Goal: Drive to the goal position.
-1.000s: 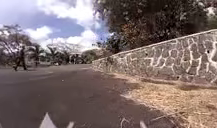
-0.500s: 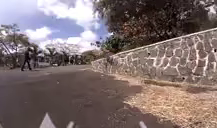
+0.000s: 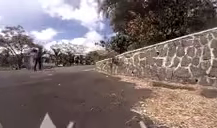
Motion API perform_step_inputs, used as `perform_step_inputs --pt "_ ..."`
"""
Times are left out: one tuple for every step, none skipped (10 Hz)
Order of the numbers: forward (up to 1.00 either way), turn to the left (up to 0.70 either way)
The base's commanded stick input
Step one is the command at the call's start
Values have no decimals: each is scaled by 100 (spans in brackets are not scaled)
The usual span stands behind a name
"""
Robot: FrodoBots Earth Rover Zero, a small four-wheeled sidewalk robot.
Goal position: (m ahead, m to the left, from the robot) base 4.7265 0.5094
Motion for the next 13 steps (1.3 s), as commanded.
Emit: perform_step_inputs --pt "50 0" --pt "50 0" --pt "50 1" --pt "50 10" --pt "50 20" --pt "50 25" --pt "50 25" --pt "50 25" --pt "50 25" --pt "50 25" --pt "50 25" --pt "50 0" --pt "50 0"
